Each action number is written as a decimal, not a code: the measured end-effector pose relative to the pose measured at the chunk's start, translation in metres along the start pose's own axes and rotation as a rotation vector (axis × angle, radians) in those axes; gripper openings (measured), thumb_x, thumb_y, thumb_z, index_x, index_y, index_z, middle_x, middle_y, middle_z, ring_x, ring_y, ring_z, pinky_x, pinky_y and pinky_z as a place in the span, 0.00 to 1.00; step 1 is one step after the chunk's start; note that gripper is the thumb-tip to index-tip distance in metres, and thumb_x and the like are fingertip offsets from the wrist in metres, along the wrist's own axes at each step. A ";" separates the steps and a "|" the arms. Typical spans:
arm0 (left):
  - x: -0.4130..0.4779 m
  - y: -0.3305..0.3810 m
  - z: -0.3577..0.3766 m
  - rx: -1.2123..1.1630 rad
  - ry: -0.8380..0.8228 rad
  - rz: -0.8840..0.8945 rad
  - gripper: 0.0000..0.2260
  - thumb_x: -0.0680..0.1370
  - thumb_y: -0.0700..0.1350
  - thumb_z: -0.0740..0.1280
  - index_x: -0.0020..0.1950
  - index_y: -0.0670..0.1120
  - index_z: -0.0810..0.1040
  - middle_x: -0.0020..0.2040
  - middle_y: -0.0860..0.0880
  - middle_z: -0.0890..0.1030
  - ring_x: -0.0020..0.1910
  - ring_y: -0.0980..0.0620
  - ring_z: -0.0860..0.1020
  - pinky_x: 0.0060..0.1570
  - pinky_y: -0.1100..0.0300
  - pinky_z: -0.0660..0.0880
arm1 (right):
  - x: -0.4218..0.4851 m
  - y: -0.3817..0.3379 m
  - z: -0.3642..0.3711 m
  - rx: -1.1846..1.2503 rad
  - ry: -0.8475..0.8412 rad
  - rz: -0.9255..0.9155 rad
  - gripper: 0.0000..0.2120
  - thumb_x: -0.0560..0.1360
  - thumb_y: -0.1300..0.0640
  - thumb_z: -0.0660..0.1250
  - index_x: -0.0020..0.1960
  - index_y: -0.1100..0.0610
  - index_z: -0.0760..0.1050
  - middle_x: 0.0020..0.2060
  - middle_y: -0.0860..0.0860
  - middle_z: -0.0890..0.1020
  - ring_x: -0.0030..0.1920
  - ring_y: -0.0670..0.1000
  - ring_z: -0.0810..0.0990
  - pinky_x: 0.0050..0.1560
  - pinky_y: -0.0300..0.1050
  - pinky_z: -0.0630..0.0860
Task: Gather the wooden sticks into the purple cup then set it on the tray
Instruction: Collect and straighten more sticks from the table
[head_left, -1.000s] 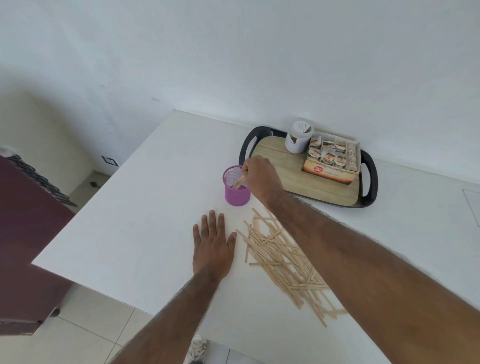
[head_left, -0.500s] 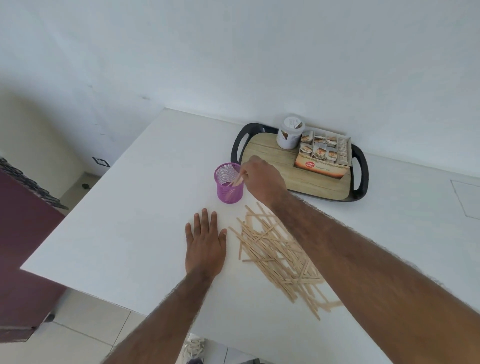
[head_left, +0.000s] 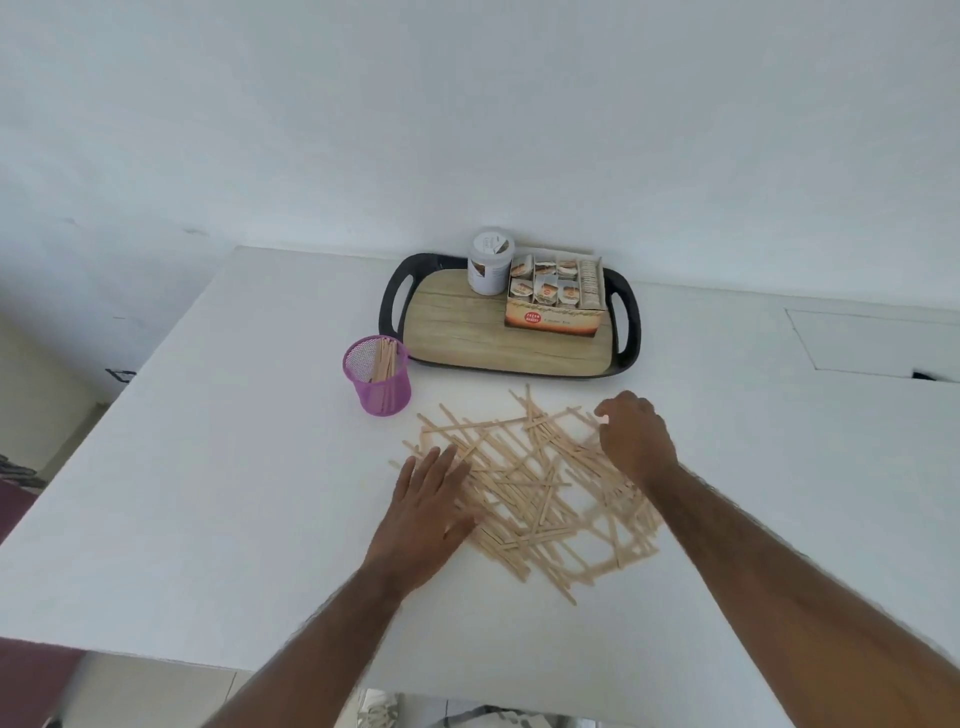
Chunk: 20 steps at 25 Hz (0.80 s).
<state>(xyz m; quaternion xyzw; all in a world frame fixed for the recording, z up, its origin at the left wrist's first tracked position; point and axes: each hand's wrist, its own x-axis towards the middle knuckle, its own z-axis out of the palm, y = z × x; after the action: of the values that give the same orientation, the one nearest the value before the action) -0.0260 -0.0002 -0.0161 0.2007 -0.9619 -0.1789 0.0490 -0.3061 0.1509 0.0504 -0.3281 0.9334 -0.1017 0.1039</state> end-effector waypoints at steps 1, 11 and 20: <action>0.003 0.007 0.003 0.013 -0.048 0.054 0.36 0.81 0.70 0.47 0.83 0.52 0.55 0.85 0.51 0.48 0.83 0.54 0.40 0.81 0.47 0.41 | -0.004 0.012 0.002 -0.056 -0.015 0.032 0.19 0.77 0.67 0.58 0.64 0.57 0.78 0.60 0.56 0.77 0.60 0.58 0.74 0.60 0.54 0.74; 0.025 0.037 0.022 0.091 -0.184 0.110 0.39 0.80 0.72 0.48 0.84 0.51 0.45 0.84 0.51 0.40 0.80 0.54 0.32 0.79 0.45 0.36 | -0.030 -0.002 0.022 -0.187 -0.118 -0.165 0.12 0.78 0.64 0.57 0.56 0.59 0.76 0.54 0.55 0.74 0.56 0.56 0.74 0.53 0.52 0.74; 0.021 0.010 0.014 0.031 -0.173 0.082 0.46 0.74 0.76 0.53 0.84 0.51 0.48 0.84 0.52 0.44 0.81 0.56 0.35 0.79 0.48 0.33 | -0.033 -0.014 0.022 -0.239 -0.248 -0.298 0.14 0.82 0.48 0.60 0.58 0.57 0.76 0.55 0.53 0.74 0.59 0.55 0.74 0.60 0.55 0.72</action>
<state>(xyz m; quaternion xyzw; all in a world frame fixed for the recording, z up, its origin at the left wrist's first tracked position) -0.0511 0.0048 -0.0246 0.1457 -0.9727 -0.1783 -0.0301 -0.2671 0.1584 0.0372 -0.4824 0.8601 0.0365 0.1619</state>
